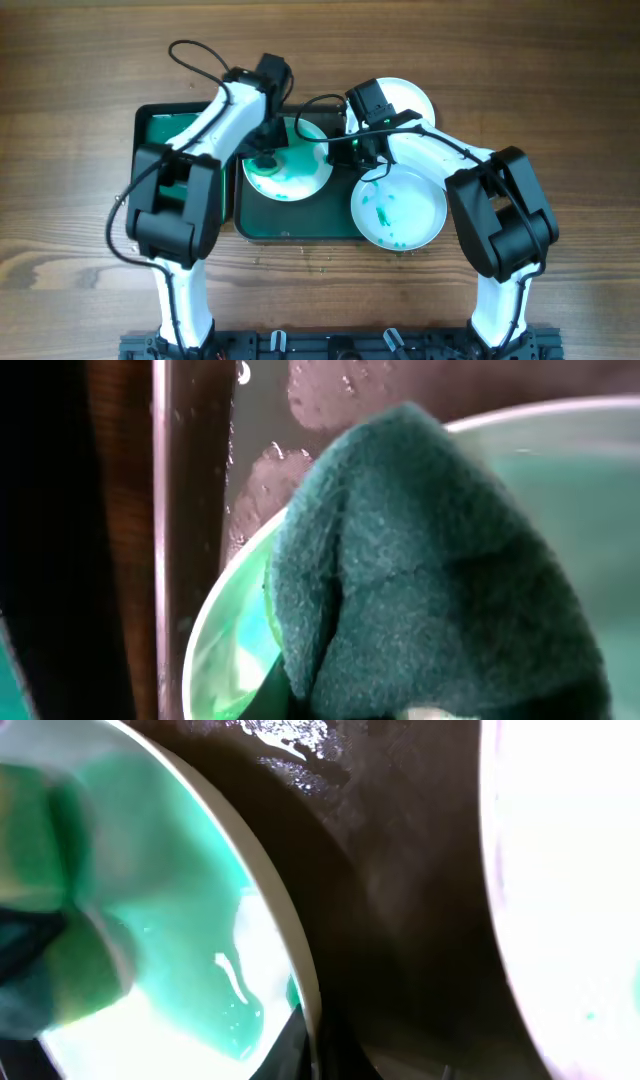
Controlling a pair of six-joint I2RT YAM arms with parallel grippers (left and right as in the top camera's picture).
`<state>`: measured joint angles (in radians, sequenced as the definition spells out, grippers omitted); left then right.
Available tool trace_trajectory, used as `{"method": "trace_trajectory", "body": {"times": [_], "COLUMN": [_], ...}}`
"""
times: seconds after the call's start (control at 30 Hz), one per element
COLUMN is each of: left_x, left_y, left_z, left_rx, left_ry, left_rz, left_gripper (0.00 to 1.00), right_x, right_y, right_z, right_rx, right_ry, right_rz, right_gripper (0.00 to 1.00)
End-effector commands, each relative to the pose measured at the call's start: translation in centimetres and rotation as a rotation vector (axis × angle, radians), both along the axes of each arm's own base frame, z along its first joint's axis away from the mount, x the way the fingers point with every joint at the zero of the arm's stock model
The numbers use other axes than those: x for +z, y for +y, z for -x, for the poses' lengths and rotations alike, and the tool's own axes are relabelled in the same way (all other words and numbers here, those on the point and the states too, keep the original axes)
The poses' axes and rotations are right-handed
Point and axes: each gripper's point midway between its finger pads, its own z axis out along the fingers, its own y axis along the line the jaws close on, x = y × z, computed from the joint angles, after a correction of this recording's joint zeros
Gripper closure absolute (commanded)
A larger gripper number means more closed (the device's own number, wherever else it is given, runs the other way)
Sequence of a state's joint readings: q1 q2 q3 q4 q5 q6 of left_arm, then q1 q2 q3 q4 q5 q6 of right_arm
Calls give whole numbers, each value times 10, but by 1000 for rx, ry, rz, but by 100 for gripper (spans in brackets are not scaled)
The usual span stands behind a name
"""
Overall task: Clean dirty plates on tray and stack at the side
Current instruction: 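Lift the scrubbed plate with right gripper and place it right of tray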
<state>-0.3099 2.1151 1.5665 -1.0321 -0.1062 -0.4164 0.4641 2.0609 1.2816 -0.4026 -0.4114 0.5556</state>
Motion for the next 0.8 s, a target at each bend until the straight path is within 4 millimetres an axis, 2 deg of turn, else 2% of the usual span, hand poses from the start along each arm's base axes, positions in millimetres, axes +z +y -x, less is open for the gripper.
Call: {"method": "trace_trajectory", "body": {"times": [0.0,0.13,0.23,0.3,0.4,0.57,0.77], "left_x": [74,124,147,147,144,144,144], "left_y": [1,41,89,110,139,144,144], "left_z": [-16,-15,-14,-12,-7,-7,-6], "left_rx": [-23,67,183,237,311,326,327], "left_ry": [-124,-209,-266,-266,-256,-257,-254], "left_rz": [159,167,160,153,142,141,140], "left_gripper": [96,96,96,96,96,96,96], "right_x": [-7,4,24,41,80,143,198], "right_y": [-1,-6,-14,-21,-34,-50,-35], "right_z": [5,4,4,3,1,9,32], "right_rx": [7,6,2,-14,-32,-102,-81], "right_ry": [24,-15,-106,-182,-363,-678,-982], "right_rz": [5,54,168,260,474,827,1114], "right_gripper": [96,95,96,96,96,96,96]}}
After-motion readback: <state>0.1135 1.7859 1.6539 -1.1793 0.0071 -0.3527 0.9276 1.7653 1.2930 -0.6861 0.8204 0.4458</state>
